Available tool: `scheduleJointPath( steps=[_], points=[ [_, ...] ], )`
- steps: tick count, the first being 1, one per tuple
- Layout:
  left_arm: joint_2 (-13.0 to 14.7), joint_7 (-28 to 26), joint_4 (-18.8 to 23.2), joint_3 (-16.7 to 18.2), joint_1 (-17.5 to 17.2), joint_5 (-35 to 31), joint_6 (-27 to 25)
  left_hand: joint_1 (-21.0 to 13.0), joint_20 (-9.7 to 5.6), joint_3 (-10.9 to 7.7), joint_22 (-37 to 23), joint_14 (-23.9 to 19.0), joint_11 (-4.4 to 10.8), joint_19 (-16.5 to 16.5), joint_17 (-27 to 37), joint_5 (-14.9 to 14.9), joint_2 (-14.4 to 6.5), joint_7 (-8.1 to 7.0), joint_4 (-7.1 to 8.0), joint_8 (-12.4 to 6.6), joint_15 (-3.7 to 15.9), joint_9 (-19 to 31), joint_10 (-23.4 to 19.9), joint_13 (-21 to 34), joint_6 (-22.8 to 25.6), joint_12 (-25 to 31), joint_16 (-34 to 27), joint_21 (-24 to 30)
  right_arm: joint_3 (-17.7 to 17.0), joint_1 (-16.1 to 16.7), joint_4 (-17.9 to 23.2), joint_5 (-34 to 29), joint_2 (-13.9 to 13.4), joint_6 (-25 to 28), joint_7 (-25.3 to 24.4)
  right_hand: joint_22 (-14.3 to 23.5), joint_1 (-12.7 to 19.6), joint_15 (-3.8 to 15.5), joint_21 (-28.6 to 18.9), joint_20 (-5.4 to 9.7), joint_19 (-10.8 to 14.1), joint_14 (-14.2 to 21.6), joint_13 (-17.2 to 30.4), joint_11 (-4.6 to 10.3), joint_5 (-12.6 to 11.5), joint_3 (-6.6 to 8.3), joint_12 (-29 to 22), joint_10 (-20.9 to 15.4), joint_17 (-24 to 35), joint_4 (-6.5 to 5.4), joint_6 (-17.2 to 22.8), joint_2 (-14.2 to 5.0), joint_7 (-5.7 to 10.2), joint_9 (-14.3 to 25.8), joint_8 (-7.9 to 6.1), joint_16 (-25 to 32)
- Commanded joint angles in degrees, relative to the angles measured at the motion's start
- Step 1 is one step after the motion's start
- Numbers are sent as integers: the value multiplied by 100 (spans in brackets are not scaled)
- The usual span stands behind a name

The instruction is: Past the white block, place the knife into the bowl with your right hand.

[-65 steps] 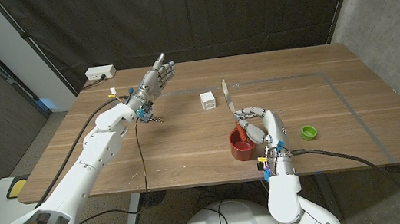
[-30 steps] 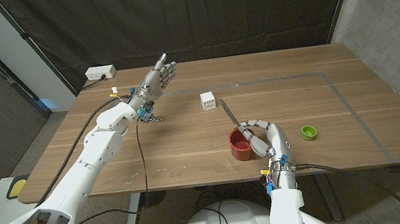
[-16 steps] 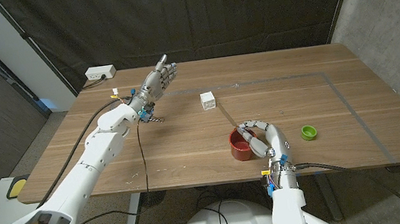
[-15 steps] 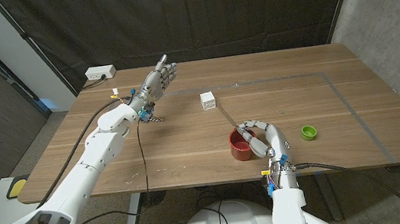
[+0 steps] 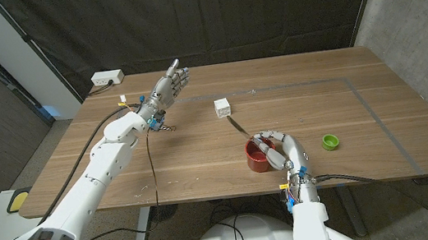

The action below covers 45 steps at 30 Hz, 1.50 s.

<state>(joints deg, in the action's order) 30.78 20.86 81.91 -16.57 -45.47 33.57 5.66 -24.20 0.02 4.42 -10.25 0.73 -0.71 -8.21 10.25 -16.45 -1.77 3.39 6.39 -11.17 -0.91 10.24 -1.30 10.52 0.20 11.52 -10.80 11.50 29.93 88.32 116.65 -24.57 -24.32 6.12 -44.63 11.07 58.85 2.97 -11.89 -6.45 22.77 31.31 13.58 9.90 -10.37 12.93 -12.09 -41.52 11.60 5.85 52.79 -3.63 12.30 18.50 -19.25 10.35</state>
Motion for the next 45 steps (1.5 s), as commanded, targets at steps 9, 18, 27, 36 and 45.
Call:
scheduleJointPath(
  steps=[9, 18, 27, 36, 45],
  points=[
    [6, 111, -100, -67, 103, -39, -43, -31, 46, 20, -30, 1, 16, -3, 8, 21, -53, -13, 6, -8, 13, 33, -30, 23, 58, 6, -2, 34, -20, 25, -35, 98, -60, -222, 50, 28, -450, 427, -29, -91, -21, -260, 36, -143, 10, -89, 6, 337, 28, -124, -631, 171, 2, -13, 300, 26],
    [34, 63, 6, -30, 23, -37, -26, -50, 50, 24, -30, -5, 13, -4, 8, 24, -65, -1, -3, -11, -10, 33, -37, 23, 69, 7, -1, 33, -148, 48, 62, 121, -136, -268, 86, 27, -644, 368, -27, -114, -46, -371, 45, -175, -10, -119, -6, 490, 29, -172, -1020, 212, 17, -58, 500, 29],
    [69, 19, 77, 71, -138, 35, 44, -62, 55, 27, -30, -19, -7, 2, 8, 26, -73, 12, -8, -15, -24, 33, -40, 23, 81, 7, -5, 35, -283, 54, 263, 183, -334, -379, 333, 27, -894, 325, -33, -113, -46, -408, 49, -220, -13, -174, -49, 528, 35, -270, -1175, 227, -45, -120, 614, 51],
    [80, 171, 20, 120, -205, 103, 228, -74, 46, 32, -30, -23, 3, 12, 8, 29, -80, 6, -13, -13, -14, 34, -50, 23, 80, 10, -4, 39, -446, 113, 656, -57, -549, -215, 522, 34, -1271, 268, -36, -61, -66, -420, 3, -301, -8, -212, -94, 478, 51, -478, -1196, 90, -204, -216, 692, 82],
    [110, 390, 12, 165, -269, 142, 507, -87, 46, 39, -30, -26, -1, 13, 8, 32, -89, -3, -19, -15, -10, 34, -59, 23, 90, 11, -3, 39, -816, -26, 686, 632, -634, -653, 949, 38, -1667, 202, -100, 115, 80, -320, -53, -535, 6, -267, -165, 340, 38, -674, -1349, -5, -310, -322, 786, 124]
  ],
)
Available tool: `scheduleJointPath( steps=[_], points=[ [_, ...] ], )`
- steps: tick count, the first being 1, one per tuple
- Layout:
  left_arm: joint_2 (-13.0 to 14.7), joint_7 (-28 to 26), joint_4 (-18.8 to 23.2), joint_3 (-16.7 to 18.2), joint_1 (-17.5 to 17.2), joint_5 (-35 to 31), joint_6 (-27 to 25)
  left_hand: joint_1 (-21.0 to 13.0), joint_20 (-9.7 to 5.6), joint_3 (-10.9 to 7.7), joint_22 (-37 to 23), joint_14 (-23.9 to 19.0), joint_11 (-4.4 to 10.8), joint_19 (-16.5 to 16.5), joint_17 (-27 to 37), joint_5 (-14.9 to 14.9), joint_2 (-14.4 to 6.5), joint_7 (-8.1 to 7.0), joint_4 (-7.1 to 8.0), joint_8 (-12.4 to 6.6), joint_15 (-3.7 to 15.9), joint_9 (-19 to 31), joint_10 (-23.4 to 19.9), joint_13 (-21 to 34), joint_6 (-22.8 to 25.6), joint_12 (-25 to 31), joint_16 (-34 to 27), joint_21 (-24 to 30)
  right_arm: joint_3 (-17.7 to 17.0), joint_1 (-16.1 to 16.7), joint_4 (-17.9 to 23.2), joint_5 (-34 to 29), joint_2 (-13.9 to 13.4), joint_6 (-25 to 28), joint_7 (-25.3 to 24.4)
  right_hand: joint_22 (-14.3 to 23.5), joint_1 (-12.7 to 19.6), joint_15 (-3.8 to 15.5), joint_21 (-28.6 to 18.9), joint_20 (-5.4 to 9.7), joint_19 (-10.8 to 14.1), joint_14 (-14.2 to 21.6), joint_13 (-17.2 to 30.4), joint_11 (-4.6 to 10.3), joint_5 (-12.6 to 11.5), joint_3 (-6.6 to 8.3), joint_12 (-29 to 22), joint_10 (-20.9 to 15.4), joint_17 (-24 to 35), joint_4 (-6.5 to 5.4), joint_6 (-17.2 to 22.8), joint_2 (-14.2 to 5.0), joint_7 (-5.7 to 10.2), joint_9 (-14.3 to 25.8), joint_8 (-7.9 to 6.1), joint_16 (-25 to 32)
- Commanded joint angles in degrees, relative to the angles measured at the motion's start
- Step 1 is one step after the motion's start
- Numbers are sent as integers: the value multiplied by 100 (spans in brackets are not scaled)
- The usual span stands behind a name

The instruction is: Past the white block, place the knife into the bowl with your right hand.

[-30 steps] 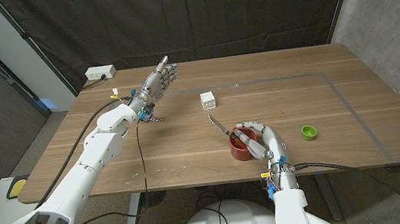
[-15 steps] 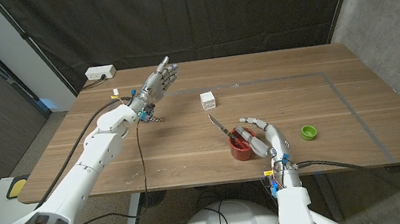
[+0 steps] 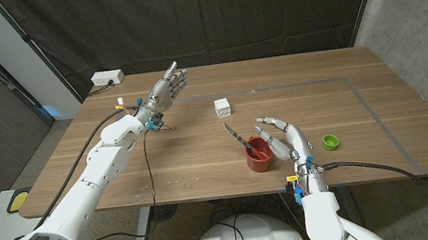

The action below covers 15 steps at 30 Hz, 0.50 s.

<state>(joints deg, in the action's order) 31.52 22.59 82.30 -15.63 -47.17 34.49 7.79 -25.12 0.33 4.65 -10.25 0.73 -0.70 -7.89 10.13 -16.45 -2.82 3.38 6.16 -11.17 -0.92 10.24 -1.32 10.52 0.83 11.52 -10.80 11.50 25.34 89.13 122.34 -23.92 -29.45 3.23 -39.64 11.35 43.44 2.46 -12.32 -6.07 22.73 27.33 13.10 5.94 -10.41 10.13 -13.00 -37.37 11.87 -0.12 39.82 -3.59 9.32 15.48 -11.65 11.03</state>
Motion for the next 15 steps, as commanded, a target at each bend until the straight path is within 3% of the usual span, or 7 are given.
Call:
scheduleJointPath(
  steps=[1, 9, 15],
  points=[
    [35, 251, -42, 76, -97, 72, 305, 4, 16, 17, -30, -32, 9, -17, 20, 32, 15, 1, 4, -14, -7, 34, -63, 23, 27, 13, -4, 39, -393, -131, 90, 664, -103, -420, 485, 9, -149, 238, -64, 82, 102, 109, -10, -154, 11, 9, -84, -100, 8, -87, -47, -12, -14, -27, 24, 66],
    [91, 346, 0, 125, -228, 168, 328, -7, 16, 22, -30, -34, 1, -6, 20, 35, 5, -5, 0, -13, -15, 34, -69, 23, 30, 13, -3, 43, -715, -323, -44, 1258, -99, -791, 834, 8, -263, 219, -75, 84, 141, 158, -38, -240, 15, -11, -98, -149, -6, -129, -76, -16, -93, -65, 38, 71],
    [118, 241, 15, 164, -294, 157, 300, -18, 15, 25, -30, -36, 7, 0, 20, 38, -5, -5, -4, -16, -19, 35, -75, 23, 41, 14, -2, 44, -939, -582, -399, 1842, -84, -1325, 1188, 6, -423, 153, -84, 96, 185, 229, -93, -321, 21, -54, -142, -308, -43, -171, -1, 21, -357, -129, 5, 63]
  ],
)
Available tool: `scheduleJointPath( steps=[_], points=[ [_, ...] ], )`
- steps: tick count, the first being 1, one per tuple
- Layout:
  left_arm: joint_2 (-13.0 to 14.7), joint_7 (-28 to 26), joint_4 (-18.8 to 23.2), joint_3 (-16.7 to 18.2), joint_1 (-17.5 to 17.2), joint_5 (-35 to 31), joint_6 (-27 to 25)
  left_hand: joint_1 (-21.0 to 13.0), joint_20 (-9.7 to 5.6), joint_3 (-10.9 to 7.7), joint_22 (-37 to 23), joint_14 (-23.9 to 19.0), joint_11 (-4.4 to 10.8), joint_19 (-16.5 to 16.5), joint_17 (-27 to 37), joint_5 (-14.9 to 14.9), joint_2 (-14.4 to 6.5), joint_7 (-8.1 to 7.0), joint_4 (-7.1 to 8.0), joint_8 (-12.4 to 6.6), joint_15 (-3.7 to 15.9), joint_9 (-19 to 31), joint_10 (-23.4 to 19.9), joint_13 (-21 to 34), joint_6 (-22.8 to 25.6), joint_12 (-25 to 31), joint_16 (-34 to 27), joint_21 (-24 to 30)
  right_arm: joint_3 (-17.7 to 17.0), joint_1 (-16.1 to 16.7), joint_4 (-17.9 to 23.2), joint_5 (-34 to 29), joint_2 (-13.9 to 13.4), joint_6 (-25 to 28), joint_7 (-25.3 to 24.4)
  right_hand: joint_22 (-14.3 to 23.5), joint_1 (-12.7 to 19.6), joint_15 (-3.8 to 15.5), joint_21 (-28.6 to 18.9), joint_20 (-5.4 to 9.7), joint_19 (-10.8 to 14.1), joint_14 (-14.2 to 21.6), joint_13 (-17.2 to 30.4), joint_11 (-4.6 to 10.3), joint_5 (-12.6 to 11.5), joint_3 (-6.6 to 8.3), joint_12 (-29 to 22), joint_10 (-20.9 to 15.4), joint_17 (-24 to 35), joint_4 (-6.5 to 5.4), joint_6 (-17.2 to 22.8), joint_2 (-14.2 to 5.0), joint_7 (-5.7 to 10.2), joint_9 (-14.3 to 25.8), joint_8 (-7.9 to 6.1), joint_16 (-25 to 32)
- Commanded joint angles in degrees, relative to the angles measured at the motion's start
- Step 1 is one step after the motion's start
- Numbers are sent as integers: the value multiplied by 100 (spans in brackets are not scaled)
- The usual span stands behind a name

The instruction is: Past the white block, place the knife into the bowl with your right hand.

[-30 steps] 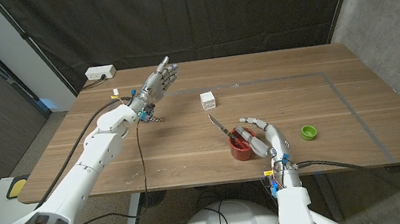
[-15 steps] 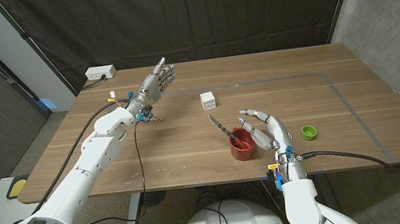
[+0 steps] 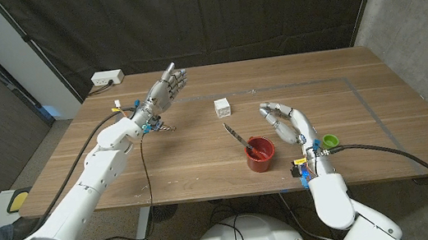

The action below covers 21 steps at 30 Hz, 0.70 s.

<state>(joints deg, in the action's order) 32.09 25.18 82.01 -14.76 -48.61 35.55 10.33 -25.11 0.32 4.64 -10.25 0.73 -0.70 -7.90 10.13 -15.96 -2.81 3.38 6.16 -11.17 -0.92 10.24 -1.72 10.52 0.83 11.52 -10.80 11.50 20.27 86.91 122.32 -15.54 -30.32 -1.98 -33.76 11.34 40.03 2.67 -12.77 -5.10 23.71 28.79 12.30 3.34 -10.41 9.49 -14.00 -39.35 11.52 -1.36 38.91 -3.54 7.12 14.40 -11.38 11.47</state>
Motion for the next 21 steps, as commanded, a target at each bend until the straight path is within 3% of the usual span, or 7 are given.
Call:
scheduleJointPath(
  steps=[1, 6, 21],
  points=[
    [70, -55, 70, 88, -180, 32, 60, -20, 13, 26, -30, -36, 2, 4, 20, -10, -7, -6, -4, -16, -15, 35, -33, 23, 41, 13, -1, 45, -458, -407, -470, 1101, -1, -887, 678, 7, -94, 112, -39, 1, 89, 73, -18, -82, 22, 6, -41, -113, -12, -49, 92, 21, -145, -25, -21, 11],
    [140, -167, 261, 160, -365, 52, 37, -28, 10, 30, -30, -33, 7, 2, 20, -8, -14, -9, -7, -17, -14, 35, -31, 23, 46, 11, 1, 44, -589, -590, -661, 1452, -52, -1041, 1032, 5, -219, 45, -14, -52, 52, -171, -75, -164, 17, -10, 88, 146, -51, -66, -140, 32, -94, -89, 56, -97],
    [86, -94, 158, 157, -352, 67, 190, -42, 15, 40, -30, -42, -1, -11, 20, -3, -26, -11, -12, -20, -6, 36, -39, 23, 61, 11, 0, 38, -676, -618, -740, 1442, 101, -1127, 1062, 5, -274, 44, 6, -79, 11, -230, -93, -180, 13, -12, 115, 204, -60, -69, -231, 33, -95, -118, 65, -102]
  ],
)
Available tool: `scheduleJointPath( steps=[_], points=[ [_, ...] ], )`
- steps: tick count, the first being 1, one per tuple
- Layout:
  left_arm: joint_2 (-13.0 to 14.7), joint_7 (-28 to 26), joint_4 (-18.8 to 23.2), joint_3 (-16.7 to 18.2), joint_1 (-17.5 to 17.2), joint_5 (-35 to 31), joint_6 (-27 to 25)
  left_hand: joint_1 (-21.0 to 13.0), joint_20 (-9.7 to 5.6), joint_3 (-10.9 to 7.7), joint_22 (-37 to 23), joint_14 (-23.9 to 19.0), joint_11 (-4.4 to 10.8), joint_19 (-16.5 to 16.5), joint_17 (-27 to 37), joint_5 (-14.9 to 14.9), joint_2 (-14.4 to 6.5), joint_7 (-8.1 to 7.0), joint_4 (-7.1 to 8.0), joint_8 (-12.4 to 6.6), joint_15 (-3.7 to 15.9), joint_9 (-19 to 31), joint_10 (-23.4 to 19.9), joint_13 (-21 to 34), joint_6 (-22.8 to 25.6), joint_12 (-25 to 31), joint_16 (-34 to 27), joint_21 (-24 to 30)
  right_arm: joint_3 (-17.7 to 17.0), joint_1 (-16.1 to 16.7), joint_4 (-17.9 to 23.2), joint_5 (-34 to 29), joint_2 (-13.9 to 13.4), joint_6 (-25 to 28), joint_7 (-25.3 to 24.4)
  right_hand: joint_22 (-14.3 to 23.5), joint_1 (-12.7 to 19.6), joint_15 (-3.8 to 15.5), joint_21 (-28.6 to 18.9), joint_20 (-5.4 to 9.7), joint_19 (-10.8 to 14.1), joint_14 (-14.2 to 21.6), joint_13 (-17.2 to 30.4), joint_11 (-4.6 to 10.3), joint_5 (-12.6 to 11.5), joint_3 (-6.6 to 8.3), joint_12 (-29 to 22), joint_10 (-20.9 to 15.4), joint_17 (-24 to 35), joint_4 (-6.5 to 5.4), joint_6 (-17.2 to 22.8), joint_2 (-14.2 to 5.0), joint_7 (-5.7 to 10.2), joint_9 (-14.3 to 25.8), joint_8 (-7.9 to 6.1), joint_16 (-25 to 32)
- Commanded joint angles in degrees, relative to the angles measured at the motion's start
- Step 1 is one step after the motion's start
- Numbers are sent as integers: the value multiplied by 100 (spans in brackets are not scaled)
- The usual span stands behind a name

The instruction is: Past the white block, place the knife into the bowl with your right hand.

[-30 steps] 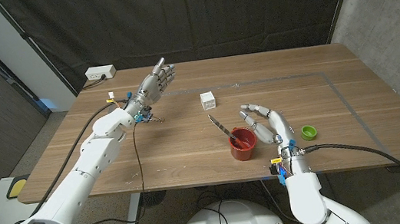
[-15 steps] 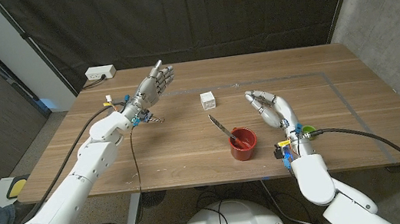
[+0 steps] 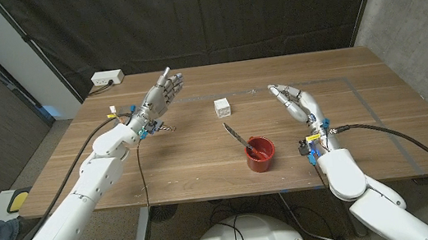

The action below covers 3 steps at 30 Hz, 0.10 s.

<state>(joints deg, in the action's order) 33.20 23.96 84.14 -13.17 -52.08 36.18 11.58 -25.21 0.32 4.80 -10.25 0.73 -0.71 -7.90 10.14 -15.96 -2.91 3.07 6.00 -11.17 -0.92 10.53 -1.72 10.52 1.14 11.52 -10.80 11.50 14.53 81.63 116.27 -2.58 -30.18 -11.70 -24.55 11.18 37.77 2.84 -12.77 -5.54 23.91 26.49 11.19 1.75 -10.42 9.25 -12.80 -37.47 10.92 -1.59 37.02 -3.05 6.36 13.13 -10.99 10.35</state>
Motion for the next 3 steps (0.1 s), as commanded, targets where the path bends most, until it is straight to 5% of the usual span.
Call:
scheduleJointPath(
  steps=[1, 3],
  points=[
    [-25, 33, -65, -6, 5, 1, 61, -33, 14, 25, -30, -41, -4, -12, 20, -2, -17, 21, 4, -19, -11, 7, -40, 24, 30, 11, 0, 37, -98, -98, -141, 143, 90, -144, 152, 22, -50, 27, 6, -32, -8, 0, 18, -18, 13, 12, -4, 16, -1, -45, -40, -17, -20, 8, 25, 10],
    [-23, 50, -79, -7, 16, 10, 56, -35, 11, 27, -30, -39, 0, -15, 20, -1, -19, 19, 3, -19, -11, 7, -36, 24, 30, 9, 1, 36, -76, -122, -168, 137, 104, -141, 170, 22, -56, 33, 6, -36, -8, -4, 16, -16, 13, 11, -5, 13, -2, -46, -37, -17, -23, 5, 21, 11]
  ],
)
